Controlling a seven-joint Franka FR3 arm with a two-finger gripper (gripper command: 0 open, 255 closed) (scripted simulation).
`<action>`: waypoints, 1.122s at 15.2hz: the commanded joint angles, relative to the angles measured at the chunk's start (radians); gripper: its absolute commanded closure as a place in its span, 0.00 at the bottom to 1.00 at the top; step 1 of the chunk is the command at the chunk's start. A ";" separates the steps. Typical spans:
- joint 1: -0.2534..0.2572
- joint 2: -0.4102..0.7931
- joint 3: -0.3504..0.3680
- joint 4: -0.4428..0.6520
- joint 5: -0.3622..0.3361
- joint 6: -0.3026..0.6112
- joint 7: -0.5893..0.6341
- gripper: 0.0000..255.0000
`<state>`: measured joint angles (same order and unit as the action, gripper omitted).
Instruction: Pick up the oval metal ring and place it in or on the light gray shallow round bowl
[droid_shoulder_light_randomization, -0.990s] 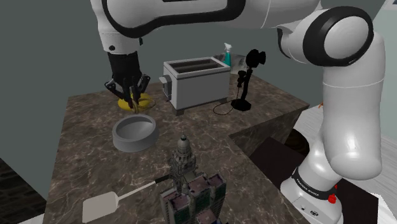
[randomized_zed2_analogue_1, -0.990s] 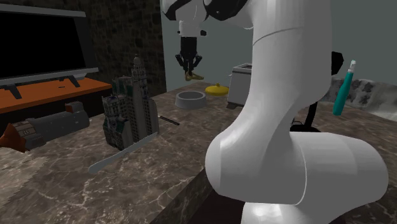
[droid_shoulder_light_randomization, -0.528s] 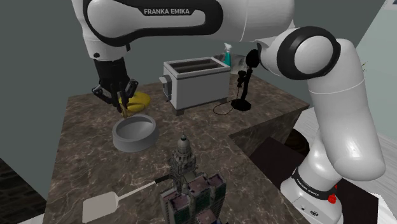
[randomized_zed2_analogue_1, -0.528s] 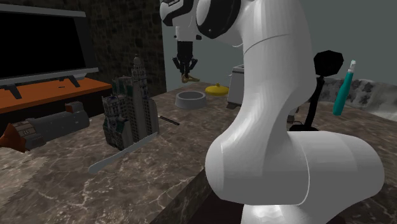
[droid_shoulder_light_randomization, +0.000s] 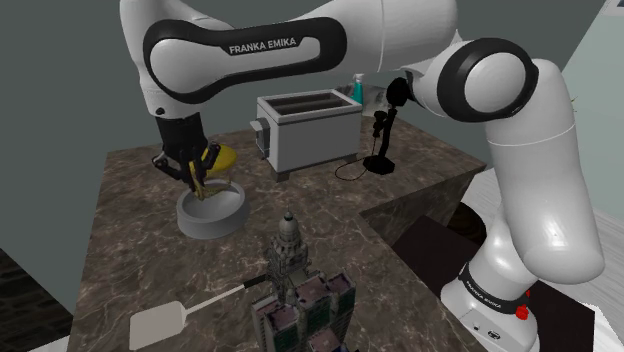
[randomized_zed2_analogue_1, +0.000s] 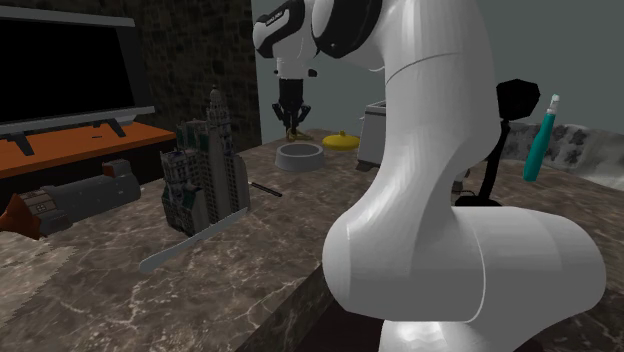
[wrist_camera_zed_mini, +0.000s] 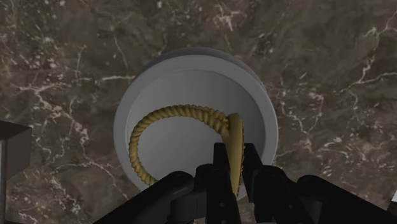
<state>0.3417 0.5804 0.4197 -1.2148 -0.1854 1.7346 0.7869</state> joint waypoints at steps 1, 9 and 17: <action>-0.002 0.005 -0.001 -0.022 -0.002 0.027 0.001 1.00; -0.006 0.007 -0.003 -0.054 -0.004 0.061 0.002 1.00; -0.006 0.008 -0.003 -0.054 -0.004 0.061 0.002 0.00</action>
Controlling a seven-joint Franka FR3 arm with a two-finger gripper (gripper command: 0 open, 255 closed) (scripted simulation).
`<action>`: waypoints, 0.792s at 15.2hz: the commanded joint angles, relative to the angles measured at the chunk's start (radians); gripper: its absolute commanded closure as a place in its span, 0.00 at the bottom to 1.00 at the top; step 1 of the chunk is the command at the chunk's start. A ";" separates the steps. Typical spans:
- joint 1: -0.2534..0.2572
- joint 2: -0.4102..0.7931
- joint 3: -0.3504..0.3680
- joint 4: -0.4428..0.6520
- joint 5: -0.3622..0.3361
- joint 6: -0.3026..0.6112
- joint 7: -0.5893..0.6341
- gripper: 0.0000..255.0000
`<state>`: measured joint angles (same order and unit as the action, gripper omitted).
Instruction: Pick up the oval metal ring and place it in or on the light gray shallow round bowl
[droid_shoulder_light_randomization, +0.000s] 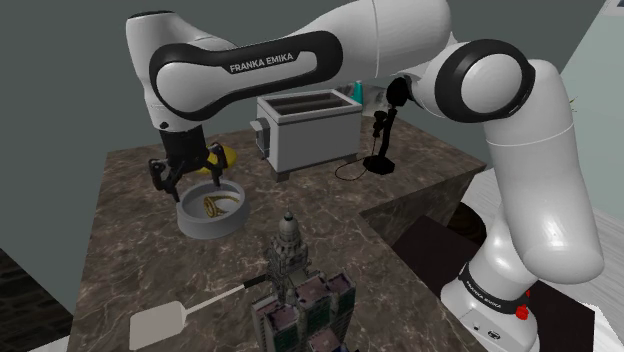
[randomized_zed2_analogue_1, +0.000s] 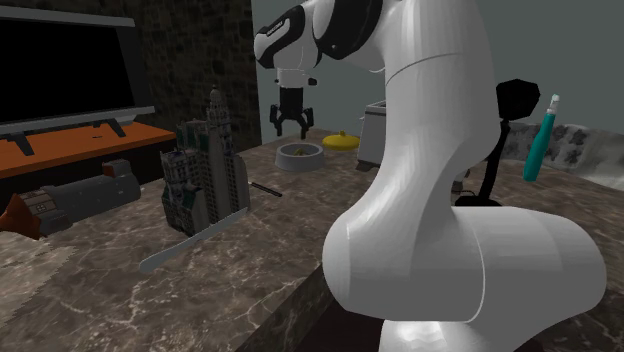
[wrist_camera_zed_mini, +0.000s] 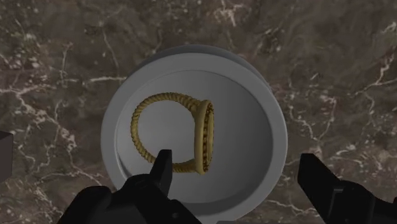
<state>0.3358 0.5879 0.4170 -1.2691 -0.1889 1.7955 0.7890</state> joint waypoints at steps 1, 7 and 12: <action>0.000 0.000 0.000 0.000 0.000 0.000 0.000 0.00; 0.018 0.007 0.001 0.142 0.001 -0.132 -0.008 0.00; 0.018 0.008 0.001 0.143 0.001 -0.133 -0.008 0.00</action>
<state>0.3539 0.5959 0.4183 -1.1262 -0.1881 1.6631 0.7814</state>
